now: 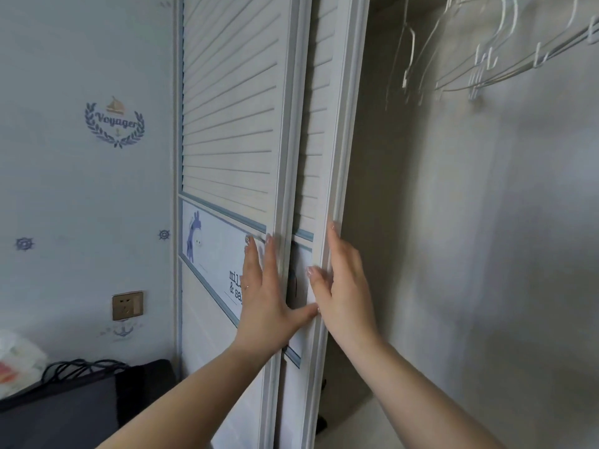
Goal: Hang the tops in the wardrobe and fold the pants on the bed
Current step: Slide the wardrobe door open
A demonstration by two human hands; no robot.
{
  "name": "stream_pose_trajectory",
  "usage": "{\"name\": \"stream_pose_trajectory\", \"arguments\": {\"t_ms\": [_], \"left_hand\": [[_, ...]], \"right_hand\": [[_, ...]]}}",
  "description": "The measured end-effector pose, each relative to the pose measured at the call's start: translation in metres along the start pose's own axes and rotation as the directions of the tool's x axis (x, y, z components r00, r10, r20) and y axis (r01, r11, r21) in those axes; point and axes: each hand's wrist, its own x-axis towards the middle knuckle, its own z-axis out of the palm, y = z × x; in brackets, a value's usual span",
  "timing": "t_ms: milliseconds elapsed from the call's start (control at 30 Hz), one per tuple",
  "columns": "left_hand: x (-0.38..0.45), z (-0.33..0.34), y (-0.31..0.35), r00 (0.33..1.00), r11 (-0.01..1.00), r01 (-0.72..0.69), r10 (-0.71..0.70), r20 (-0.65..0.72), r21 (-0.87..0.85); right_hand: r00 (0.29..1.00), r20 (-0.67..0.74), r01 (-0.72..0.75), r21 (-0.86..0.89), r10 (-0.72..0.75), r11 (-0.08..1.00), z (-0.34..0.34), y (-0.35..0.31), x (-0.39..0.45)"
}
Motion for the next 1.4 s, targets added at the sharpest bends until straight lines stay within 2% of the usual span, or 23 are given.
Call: {"name": "stream_pose_trajectory", "arguments": {"t_ms": [300, 533, 967, 1167, 1233, 1333, 1400], "left_hand": [[0.016, 0.002, -0.033, 0.975, 0.974, 0.22, -0.217, 0.047, -0.06], [0.021, 0.003, -0.04, 0.982, 0.982, 0.187, -0.187, 0.028, -0.009], [0.021, 0.002, -0.032, 0.98, 0.98, 0.196, -0.194, 0.035, -0.032], [0.019, -0.004, -0.024, 0.98, 0.978, 0.196, -0.193, 0.053, -0.064], [0.01, -0.012, -0.02, 0.974, 0.968, 0.224, -0.218, 0.067, -0.112], [-0.003, -0.031, -0.016, 0.967, 0.955, 0.256, -0.252, 0.045, -0.149], [-0.016, -0.046, -0.015, 0.948, 0.931, 0.315, -0.316, 0.026, -0.185]], "right_hand": [[0.994, 0.105, -0.012, 0.075, 0.004, 0.997, 0.034, 0.009, 0.017], [0.993, 0.114, 0.013, 0.093, -0.024, 0.996, 0.045, 0.009, 0.025], [0.991, 0.134, 0.0, 0.076, -0.01, 0.997, 0.046, 0.009, 0.026], [0.977, 0.215, -0.031, 0.122, 0.004, 0.992, 0.031, 0.009, 0.029], [0.987, 0.157, 0.008, 0.142, -0.031, 0.99, 0.023, 0.004, 0.026], [0.988, 0.013, 0.148, 0.265, -0.157, 0.953, 0.011, -0.01, 0.019], [0.976, 0.019, 0.195, 0.384, -0.219, 0.903, 0.011, -0.017, 0.009]]}}
